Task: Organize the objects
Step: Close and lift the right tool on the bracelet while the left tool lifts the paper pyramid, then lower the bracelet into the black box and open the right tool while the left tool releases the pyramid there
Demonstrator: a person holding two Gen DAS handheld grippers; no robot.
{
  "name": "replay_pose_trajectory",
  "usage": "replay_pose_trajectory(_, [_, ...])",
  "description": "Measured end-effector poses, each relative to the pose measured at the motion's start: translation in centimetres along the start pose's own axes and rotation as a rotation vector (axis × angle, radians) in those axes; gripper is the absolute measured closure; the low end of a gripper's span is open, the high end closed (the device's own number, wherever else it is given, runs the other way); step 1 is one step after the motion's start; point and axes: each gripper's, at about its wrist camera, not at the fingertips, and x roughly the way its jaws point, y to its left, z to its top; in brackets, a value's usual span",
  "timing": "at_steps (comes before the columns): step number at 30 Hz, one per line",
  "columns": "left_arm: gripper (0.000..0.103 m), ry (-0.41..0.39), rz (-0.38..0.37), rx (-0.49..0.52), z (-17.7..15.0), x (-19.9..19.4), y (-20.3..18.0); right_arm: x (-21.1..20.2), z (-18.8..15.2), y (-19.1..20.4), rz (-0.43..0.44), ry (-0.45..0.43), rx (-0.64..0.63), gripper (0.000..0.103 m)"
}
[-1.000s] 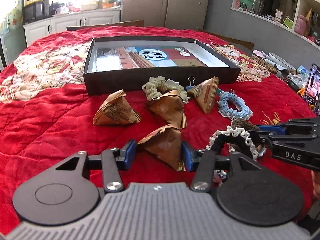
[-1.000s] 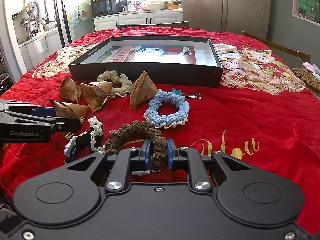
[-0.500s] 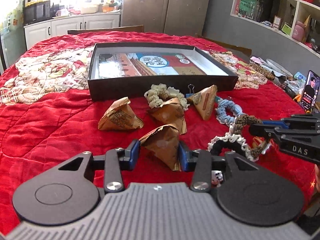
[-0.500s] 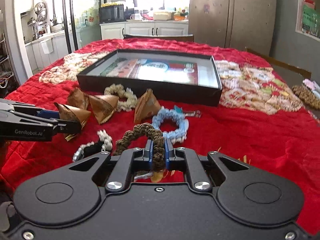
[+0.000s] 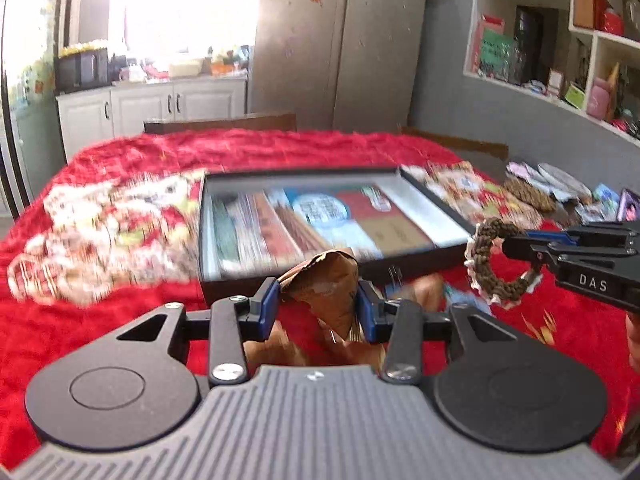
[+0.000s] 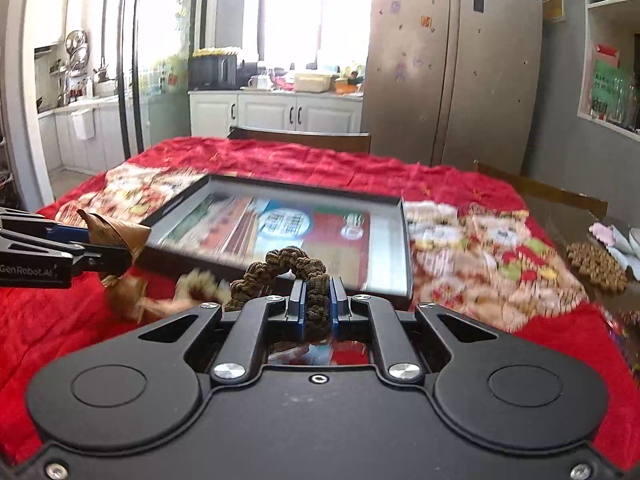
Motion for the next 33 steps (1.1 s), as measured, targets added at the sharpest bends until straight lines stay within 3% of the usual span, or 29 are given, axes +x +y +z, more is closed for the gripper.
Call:
replay_pose_trajectory(12, [0.058, -0.005, 0.053, -0.054, 4.9, 6.6, 1.9, 7.8, 5.4, 0.1, -0.009, 0.001, 0.019, 0.092])
replay_pose_trajectory(23, [0.058, 0.029, 0.108, -0.109, 6.7, 12.4, 2.7, 16.2, 6.6, 0.6, -0.046, 0.079, 0.053, 0.092])
replay_pose_trajectory(33, [0.058, 0.056, 0.125, -0.092, 7.2, 16.0, 2.3, 20.1, 6.8, -1.0, -0.075, 0.093, 0.123, 0.092])
